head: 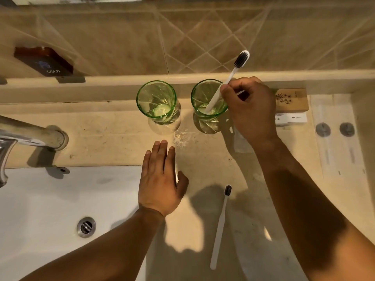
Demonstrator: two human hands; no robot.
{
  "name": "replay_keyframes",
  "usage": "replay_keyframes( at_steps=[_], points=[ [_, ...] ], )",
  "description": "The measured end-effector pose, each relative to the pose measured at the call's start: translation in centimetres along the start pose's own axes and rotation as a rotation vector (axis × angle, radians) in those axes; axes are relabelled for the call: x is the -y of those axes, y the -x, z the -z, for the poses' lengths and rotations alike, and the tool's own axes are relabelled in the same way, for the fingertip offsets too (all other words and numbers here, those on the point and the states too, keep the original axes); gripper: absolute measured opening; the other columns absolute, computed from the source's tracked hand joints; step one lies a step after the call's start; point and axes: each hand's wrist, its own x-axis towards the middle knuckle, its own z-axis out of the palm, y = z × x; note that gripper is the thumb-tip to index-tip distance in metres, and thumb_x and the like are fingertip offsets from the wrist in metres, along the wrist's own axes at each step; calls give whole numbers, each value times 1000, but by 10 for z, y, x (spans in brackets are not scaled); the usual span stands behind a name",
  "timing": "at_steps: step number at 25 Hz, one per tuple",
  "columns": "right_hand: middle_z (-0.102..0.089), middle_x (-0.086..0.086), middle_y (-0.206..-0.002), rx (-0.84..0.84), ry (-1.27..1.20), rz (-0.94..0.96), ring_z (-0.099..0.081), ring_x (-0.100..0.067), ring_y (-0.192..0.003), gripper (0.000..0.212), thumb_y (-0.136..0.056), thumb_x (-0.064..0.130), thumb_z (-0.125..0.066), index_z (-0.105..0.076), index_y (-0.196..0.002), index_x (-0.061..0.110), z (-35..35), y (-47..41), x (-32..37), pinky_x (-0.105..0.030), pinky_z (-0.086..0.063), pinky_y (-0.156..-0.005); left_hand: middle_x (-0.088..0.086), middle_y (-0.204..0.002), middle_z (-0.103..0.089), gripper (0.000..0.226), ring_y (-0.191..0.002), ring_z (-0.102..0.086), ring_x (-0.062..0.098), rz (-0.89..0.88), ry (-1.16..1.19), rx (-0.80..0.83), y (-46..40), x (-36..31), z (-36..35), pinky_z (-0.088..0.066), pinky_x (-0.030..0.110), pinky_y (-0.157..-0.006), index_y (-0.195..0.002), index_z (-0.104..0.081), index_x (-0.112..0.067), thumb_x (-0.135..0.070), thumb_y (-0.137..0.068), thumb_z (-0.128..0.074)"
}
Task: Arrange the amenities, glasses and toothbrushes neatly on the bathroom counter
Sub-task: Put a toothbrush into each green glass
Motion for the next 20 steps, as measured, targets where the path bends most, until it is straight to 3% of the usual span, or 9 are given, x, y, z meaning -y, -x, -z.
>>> replay_keyframes(
  at_steps=[3,8,11,17,20],
  points=[
    [-65,8,-86,-31,-3,-2,-59,-2,-71,9,-89,30,-71,-75,-87,23,-4,2,-1,-13,-48,-70,19,-160,-35,65,-154,-21,33,5,-9,15,0,0,0,-15,48,-127,-148,-43,-3,-31,-90,-54],
    [-73,3,-85,-53,-81,-59,-68,-12,-79,8,-88,30,-72,-76,-83,25,-8,1,0,-34,-58,-79,19,-160,-34,65,-154,-22,33,7,6,29,0,0,1,-16,49,-126,-148,-43,-3,-31,-90,-52],
    [-74,4,-82,-43,-72,-47,-68,-13,-78,9,-88,31,-72,-74,-80,27,-6,-1,1,-36,-58,-79,18,-161,-33,65,-154,-21,32,11,4,36,0,1,1,-14,47,-127,-149,-43,-5,-33,-90,-49],
    [-68,7,-88,-62,8,-9,-62,-3,-76,9,-89,32,-71,-77,-92,26,-5,-6,-3,-10,-49,-72,16,-162,-33,65,-154,-19,29,22,-23,44,0,1,0,-8,42,-128,-150,-42,-7,-36,-92,-47],
    [-66,8,-92,-67,16,-4,-63,-4,-80,15,-88,33,-73,-77,-99,24,-6,-6,-5,-11,-51,-75,16,-162,-33,65,-154,-21,29,19,-28,36,-1,1,-2,-10,44,-128,-149,-42,-7,-37,-92,-45]
  ],
)
